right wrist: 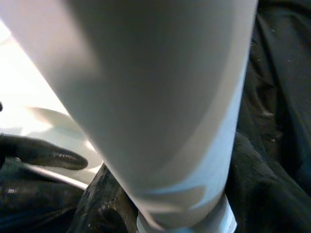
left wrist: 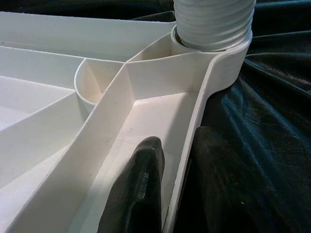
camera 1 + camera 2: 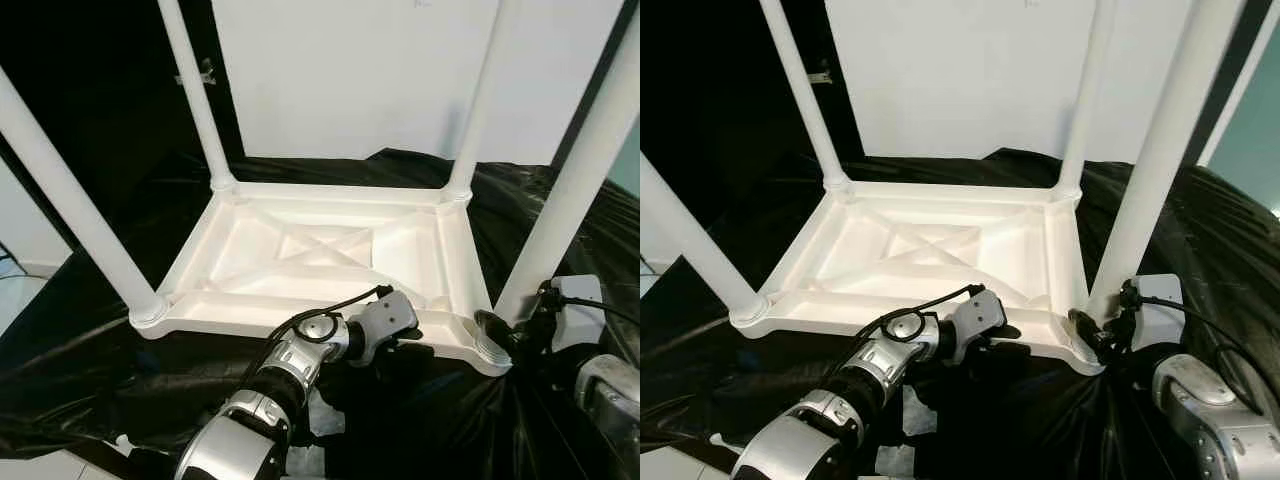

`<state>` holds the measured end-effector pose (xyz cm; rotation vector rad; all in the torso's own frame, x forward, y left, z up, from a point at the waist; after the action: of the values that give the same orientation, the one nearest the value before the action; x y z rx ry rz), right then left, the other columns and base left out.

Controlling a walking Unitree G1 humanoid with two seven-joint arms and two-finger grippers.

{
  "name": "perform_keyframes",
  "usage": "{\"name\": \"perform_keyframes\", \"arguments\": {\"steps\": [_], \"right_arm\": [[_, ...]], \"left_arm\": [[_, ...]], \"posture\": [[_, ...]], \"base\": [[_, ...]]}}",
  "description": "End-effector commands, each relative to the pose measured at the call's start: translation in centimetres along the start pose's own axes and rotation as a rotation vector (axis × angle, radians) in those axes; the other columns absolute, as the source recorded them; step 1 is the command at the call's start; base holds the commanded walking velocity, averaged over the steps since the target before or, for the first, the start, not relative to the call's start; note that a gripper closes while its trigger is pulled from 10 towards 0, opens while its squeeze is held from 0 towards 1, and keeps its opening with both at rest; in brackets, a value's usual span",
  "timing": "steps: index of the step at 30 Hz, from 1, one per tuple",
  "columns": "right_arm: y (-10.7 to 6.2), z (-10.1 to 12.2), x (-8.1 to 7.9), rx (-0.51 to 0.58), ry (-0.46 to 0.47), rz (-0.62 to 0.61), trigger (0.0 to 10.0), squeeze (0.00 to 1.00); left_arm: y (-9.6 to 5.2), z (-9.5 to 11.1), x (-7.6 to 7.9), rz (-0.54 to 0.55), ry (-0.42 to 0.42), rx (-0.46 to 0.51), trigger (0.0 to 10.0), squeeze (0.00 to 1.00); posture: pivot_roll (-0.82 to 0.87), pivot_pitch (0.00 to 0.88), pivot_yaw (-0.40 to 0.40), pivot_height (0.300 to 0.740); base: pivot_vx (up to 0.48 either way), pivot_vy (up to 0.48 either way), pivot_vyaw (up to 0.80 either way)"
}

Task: Building children table

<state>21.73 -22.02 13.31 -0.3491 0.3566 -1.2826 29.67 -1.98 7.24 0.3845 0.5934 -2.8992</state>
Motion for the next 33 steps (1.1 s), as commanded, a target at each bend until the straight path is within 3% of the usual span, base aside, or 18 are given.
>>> {"name": "perform_keyframes", "arguments": {"steps": [1,5,10,12,14,15,16,17,22,26,28,29,33], "right_arm": [[-0.5,-7.9,-1.2,-0.407,0.117,0.07,0.0,0.0],[-0.6,-8.5,-1.4,-0.396,0.06,0.076,0.0,0.0],[-0.6,-9.2,-2.9,-0.351,0.084,0.095,0.0,0.0],[-0.7,-9.3,-3.2,-0.305,0.074,0.088,3.6,0.0],[-0.7,-9.3,-3.2,-0.305,0.074,0.088,3.6,0.0],[-0.8,-9.4,-3.3,-0.291,0.079,0.087,4.7,0.0],[-0.8,-9.4,-3.3,-0.291,0.079,0.087,4.7,0.0],[-1.0,-9.7,-3.6,-0.283,0.082,0.09,10.0,0.0],[-1.3,-10.3,-3.6,-0.233,0.125,0.034,10.0,0.0],[-1.4,-10.0,-3.2,-0.121,0.293,-0.073,10.0,0.0],[-1.4,-10.0,-3.2,-0.121,0.293,-0.073,10.0,0.0],[-1.6,-10.2,-3.6,-0.11,0.388,-0.089,10.0,0.0],[-1.6,-10.8,-4.0,-0.13,0.477,-0.119,10.0,0.0]], "left_arm": [[-1.3,-3.4,-0.7,0.245,-0.063,-0.173,10.0,0.0],[-1.3,-3.3,-0.9,0.253,-0.064,-0.169,10.0,0.0],[-1.7,-3.7,-0.8,0.255,-0.065,-0.175,10.0,0.0],[-1.8,-3.8,-0.8,0.256,-0.063,-0.181,10.0,0.0],[-1.8,-3.8,-0.8,0.256,-0.063,-0.181,10.0,0.0],[-1.9,-3.9,-0.9,0.256,-0.061,-0.182,10.0,0.0],[-1.9,-3.9,-0.9,0.256,-0.061,-0.182,10.0,0.0],[-1.8,-3.8,-0.9,0.255,-0.058,-0.183,10.0,0.0],[-1.5,-3.4,-1.0,0.246,-0.044,-0.177,10.0,0.0],[-1.3,-3.2,-0.9,0.235,-0.033,-0.174,10.0,0.0],[-1.3,-3.2,-0.9,0.235,-0.033,-0.174,10.0,0.0],[-1.2,-3.2,-0.9,0.232,-0.032,-0.173,10.0,0.0],[-1.1,-3.2,-0.7,0.227,-0.031,-0.173,10.0,0.0]], "posture": [[-0.17,0.0,0.058,0.74],[-0.16,0.0,0.056,0.74],[-0.16,0.0,0.06,0.74],[-0.16,0.0,0.066,0.74],[-0.16,0.0,0.066,0.74],[-0.17,0.0,0.069,0.74],[-0.17,0.0,0.069,0.74],[-0.17,0.0,0.072,0.74],[-0.18,0.0,0.079,0.74],[-0.2,0.0,0.081,0.74],[-0.2,0.0,0.081,0.74],[-0.2,0.0,0.081,0.74],[-0.2,0.0,0.08,0.74]], "base": [[0.0,0.0,0.0],[0.0,0.0,0.0],[0.0,0.0,0.0],[0.0,0.0,0.0],[0.0,0.0,0.0],[0.0,0.0,0.0],[0.0,0.0,0.0],[0.0,0.0,0.0],[0.0,0.0,0.0],[0.0,0.0,0.0],[0.0,0.0,0.0],[0.0,0.0,0.0],[0.0,0.0,0.0]]}}
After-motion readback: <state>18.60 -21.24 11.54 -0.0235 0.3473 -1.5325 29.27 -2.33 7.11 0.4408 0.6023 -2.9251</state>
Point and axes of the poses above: a point about 5 cm out from each wrist's last joint towards the gripper, its own y axis pointing out of the wrist towards the gripper, its own z axis along the axis of the wrist's last joint, x = y × z, the point moved 1 cm from there along y, pointing out of the wrist towards the gripper, and after that the axes turned 10 degrees about y, right-handed, at the moved point
